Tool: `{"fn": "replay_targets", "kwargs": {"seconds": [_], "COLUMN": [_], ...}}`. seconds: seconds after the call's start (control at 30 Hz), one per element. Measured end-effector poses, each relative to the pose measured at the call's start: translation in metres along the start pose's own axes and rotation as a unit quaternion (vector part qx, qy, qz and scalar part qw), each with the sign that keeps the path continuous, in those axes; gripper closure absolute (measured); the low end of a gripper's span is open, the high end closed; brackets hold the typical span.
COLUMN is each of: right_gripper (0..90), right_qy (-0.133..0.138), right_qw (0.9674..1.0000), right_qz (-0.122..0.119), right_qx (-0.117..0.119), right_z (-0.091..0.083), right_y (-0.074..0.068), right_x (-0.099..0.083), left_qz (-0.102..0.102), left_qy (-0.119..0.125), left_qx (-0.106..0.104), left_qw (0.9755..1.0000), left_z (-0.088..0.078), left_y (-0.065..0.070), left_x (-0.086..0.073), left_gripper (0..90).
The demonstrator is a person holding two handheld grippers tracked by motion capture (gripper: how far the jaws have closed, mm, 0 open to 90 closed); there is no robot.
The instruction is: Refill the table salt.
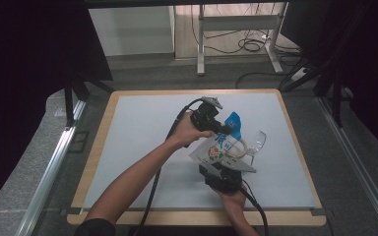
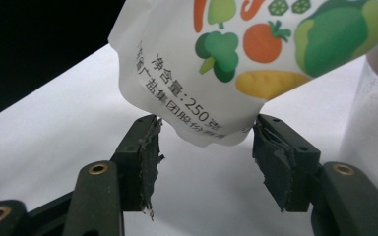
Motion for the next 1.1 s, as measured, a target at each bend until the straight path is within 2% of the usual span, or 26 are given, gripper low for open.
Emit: {"fn": "replay_targets", "kwargs": {"seconds": [0.2, 0.37, 0.43, 0.73, 0.83, 1.1], "right_gripper": [41.6, 40.1, 40.0, 40.0, 40.0, 40.1], "right_qy": [-0.015, -0.023, -0.023, -0.009, -0.001, 0.014], "right_qw": [0.9999, 0.9994, 0.9994, 0.9999, 1.0, 0.9996], "right_qz": [-0.004, -0.026, -0.027, -0.008, 0.005, 0.015], "right_qx": [0.002, 0.002, 0.002, -0.005, -0.003, -0.017], "right_z": [-0.001, -0.006, -0.008, -0.025, -0.033, -0.048], "right_y": [0.0, -0.001, 0.001, 0.021, 0.03, 0.048], "right_x": [-0.001, -0.002, -0.002, -0.005, -0.008, -0.011], "left_qz": [-0.002, -0.001, 0.0, 0.002, 0.004, 0.002], "left_qy": [0.008, 0.015, 0.016, 0.024, 0.027, 0.038], "left_qx": [0.0, -0.006, -0.005, -0.002, -0.003, -0.001], "left_qw": [1.0, 0.9999, 0.9999, 0.9997, 0.9996, 0.9993], "left_z": [-0.001, -0.002, -0.003, -0.008, -0.01, -0.015], "left_y": [0.001, 0.004, 0.005, 0.005, 0.006, 0.006], "left_x": [-0.001, -0.001, -0.002, -0.004, -0.006, -0.012], "left_gripper": [89.2, 89.2, 89.2, 89.3, 89.3, 89.3]}}
Point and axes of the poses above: each handheld gripper's, and its own axes: z roughly forward along the jaws, x roughly out of its top, y roughly to its right, the point moved 3 cm from there along z, roughly forward along the jaws, and after that the axes turned 10 degrees about -x, right-handed, at the moved point
